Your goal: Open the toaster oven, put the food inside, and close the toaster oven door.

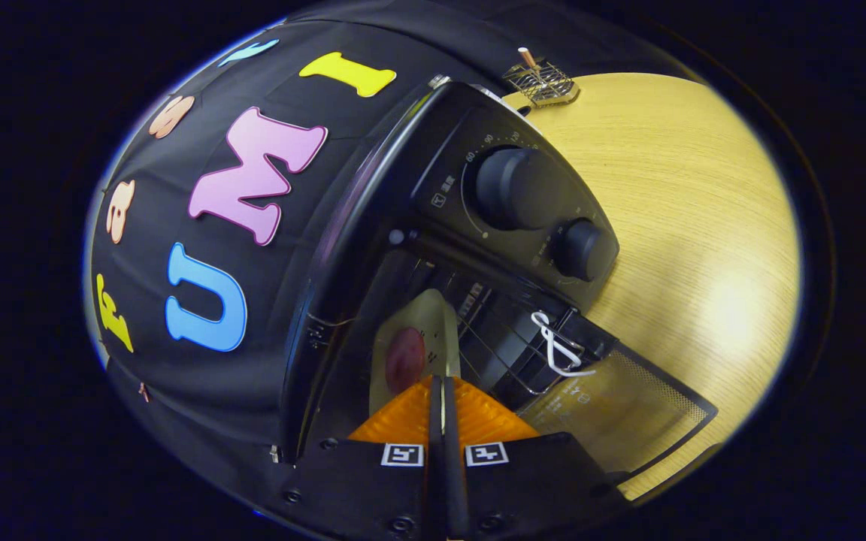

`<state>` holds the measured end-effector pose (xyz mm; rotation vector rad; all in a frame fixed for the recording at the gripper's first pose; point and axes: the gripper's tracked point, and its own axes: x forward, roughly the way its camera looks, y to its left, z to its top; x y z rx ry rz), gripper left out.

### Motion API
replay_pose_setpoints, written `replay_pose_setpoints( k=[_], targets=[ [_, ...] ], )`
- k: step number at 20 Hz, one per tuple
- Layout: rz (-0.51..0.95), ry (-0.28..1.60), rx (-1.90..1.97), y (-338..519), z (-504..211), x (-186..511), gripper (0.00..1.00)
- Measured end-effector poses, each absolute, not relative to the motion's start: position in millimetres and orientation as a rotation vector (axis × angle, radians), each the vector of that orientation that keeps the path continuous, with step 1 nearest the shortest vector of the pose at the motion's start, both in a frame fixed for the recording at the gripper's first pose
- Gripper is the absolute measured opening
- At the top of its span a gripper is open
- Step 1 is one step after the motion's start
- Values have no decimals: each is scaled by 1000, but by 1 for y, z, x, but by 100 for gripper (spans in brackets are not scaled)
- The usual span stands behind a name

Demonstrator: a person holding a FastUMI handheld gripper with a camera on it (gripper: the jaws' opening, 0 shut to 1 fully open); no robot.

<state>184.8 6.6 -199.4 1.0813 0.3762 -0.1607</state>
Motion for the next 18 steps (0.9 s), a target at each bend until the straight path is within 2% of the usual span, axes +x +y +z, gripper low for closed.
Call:
replay_pose_setpoints(
  k=[7, 8, 9, 11, 12, 15, 18],
  targets=[
    [-70, 430, 973, 24, -195, 132, 11],
    [-60, 441, 952, 26, -194, 123, 17],
    [-50, 452, 931, 26, -194, 115, 17],
    [-29, 477, 875, 26, -193, 93, 24],
    [-19, 483, 840, 25, -193, 85, 31],
    [10, 470, 704, 23, -187, 62, 40],
    [45, 460, 548, 20, -189, 42, 67]
  ],
)
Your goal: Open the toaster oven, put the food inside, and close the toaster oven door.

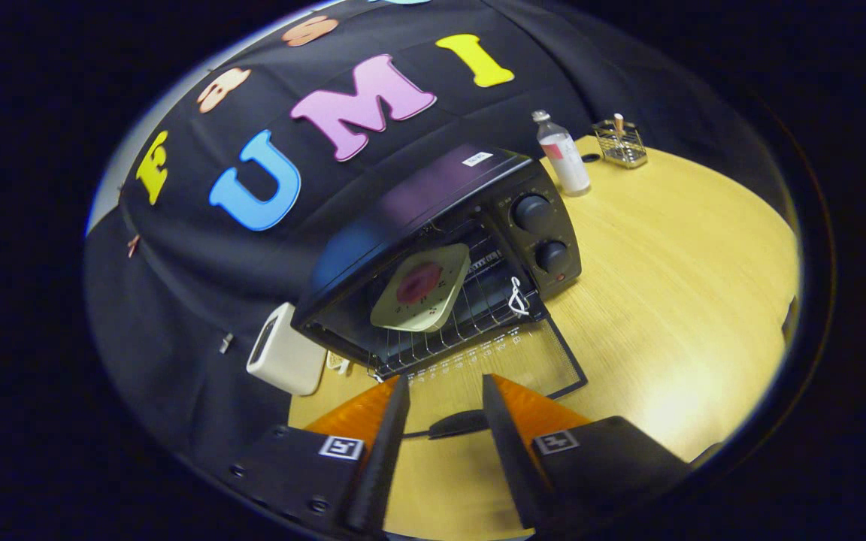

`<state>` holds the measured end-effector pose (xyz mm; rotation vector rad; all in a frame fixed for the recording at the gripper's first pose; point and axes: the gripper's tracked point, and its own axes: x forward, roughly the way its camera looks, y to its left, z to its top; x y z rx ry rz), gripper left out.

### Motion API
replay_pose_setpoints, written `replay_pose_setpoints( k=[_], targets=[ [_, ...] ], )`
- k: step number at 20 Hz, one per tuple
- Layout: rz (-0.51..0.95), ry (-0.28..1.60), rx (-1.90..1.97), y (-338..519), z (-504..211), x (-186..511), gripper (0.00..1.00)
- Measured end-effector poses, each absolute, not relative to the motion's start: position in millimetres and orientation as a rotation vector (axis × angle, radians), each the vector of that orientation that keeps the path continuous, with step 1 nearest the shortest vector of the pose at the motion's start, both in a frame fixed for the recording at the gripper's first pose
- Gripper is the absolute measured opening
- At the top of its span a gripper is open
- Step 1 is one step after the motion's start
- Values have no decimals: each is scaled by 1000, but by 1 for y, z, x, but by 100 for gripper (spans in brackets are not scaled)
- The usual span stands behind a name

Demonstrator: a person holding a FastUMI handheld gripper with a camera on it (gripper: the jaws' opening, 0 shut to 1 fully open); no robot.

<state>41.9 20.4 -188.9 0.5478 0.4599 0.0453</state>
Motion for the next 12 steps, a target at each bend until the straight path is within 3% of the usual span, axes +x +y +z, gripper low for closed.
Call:
replay_pose_setpoints(
  k=[2, 12],
  targets=[
    [60, 463, 465, 22, -196, 34, 100],
    [60, 594, 155, 31, -246, 5, 99]
  ],
)
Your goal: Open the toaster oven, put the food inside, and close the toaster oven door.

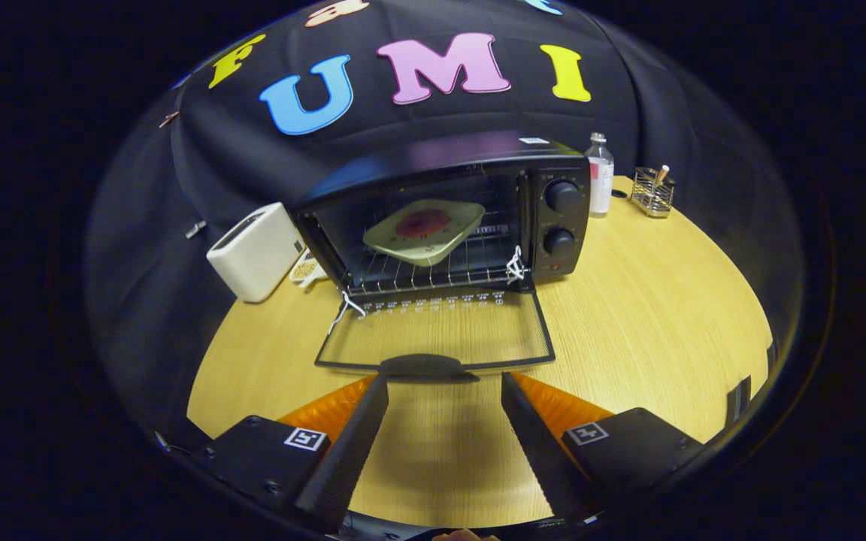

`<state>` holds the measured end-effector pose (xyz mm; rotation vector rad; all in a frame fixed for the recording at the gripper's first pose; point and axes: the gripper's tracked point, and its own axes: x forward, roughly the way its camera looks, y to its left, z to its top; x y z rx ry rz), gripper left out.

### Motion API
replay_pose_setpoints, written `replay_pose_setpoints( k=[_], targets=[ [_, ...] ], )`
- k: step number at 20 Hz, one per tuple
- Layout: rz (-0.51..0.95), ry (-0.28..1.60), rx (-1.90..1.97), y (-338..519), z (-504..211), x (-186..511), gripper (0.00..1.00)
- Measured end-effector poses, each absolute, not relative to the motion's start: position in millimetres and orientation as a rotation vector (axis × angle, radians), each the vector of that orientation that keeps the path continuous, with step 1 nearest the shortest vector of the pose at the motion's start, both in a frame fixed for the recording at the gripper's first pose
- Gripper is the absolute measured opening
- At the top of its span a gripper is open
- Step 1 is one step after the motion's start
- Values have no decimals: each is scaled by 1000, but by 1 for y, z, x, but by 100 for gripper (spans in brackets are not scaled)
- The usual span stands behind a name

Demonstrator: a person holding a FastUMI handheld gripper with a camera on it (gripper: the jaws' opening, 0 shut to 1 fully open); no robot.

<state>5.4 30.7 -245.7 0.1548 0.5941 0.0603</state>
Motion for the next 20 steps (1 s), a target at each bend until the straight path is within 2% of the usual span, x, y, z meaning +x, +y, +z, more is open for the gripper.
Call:
replay_pose_setpoints(
  k=[9, 20],
  targets=[
    [23, 745, -6, 34, -310, 17, 100],
    [-12, 792, 3, 41, -327, 48, 100]
  ],
)
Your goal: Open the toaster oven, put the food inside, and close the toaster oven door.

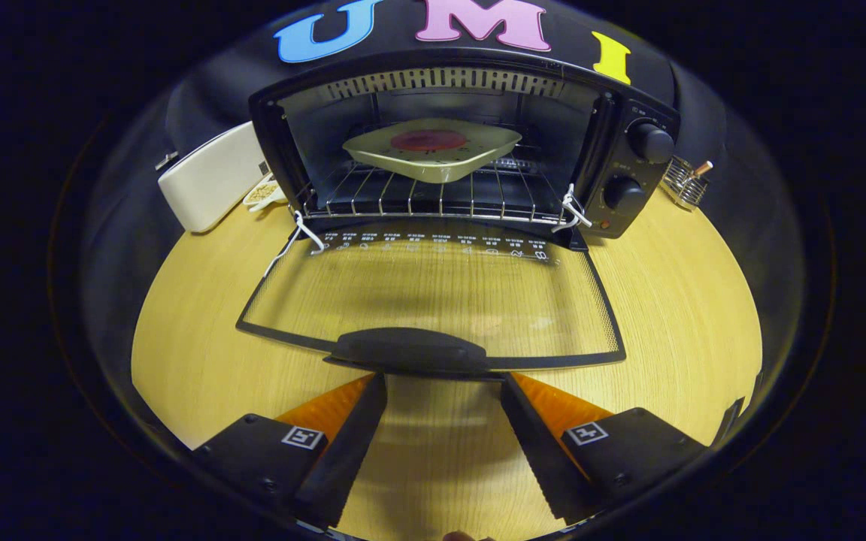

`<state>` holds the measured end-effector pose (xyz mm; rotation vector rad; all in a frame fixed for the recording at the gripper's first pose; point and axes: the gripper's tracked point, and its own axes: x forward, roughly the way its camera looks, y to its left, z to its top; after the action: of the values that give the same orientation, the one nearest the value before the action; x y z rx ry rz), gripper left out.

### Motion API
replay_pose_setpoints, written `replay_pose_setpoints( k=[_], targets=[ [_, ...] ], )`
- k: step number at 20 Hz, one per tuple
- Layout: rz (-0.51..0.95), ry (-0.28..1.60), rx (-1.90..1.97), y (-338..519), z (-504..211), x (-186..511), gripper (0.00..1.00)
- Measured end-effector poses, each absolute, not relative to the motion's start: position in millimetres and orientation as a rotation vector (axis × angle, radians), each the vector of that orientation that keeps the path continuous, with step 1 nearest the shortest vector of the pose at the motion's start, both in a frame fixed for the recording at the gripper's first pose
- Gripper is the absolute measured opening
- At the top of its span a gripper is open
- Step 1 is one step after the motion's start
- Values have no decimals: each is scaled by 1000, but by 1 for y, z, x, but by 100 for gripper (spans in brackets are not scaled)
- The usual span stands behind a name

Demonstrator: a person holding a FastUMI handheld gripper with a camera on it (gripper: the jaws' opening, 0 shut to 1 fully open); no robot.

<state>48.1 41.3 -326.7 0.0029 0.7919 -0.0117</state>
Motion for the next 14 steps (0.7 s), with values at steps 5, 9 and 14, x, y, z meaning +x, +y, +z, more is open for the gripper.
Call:
replay_pose_setpoints(
  k=[5, 9, 14],
  targets=[
    [-4, 781, -11, 42, -322, 49, 100],
    [22, 731, -25, 44, -300, 42, 100],
    [69, 656, 63, 49, -257, 36, 100]
  ],
)
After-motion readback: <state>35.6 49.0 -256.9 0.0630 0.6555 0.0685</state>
